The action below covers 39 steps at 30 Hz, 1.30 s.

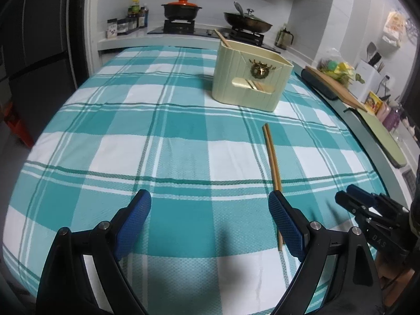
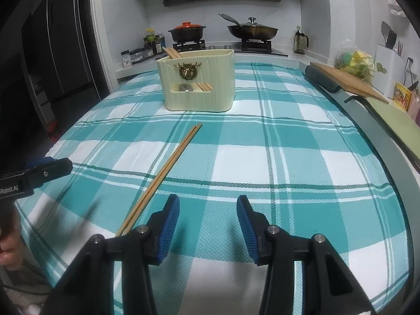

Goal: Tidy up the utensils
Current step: 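Withdraw both open tools and move them toward the chopsticks on the cloth, then close the right tool on a chopstick while the left tool hovers open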

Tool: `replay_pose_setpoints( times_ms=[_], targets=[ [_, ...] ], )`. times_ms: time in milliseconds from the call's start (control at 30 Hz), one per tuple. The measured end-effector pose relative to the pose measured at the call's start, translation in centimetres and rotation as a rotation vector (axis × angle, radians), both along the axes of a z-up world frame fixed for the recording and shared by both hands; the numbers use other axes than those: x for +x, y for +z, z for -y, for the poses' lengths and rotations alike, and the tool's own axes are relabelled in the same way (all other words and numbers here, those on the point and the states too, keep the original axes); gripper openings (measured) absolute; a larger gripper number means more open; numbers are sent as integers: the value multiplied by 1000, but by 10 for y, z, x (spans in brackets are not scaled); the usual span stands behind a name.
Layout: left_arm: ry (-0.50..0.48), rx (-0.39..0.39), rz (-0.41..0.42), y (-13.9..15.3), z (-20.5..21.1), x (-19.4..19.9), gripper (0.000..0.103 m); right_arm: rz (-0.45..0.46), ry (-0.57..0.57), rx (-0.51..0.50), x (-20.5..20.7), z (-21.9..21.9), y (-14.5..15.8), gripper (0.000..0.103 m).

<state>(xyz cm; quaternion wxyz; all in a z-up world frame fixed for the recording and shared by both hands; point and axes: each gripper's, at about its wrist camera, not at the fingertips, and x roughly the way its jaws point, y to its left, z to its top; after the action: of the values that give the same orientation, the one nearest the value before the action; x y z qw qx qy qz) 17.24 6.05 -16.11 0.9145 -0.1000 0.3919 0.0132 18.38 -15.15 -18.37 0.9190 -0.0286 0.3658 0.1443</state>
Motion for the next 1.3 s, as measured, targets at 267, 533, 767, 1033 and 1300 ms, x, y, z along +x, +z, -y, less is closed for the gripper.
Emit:
replay_pose_setpoints(
  times_ms=[267,533,767,1033,1300],
  targets=[
    [32,-11,2,-2,-11,-3,92,-105,93,-2,30,-38,-11,22],
    [57,-20,5,-3,-20,-6,92,-202,147,40,51,-69,-24,14],
    [53,-20,-1,-5,-20,-6,92,-246,143,-57,56,-82,-35,9],
    [32,-6,-5,-5,-12,-7,92,-236,131,-129,57,-89,-37,12],
    [25,8,-34,-11,-7,-3,92,-255,1,-100,47,-50,-36,6]
  ],
)
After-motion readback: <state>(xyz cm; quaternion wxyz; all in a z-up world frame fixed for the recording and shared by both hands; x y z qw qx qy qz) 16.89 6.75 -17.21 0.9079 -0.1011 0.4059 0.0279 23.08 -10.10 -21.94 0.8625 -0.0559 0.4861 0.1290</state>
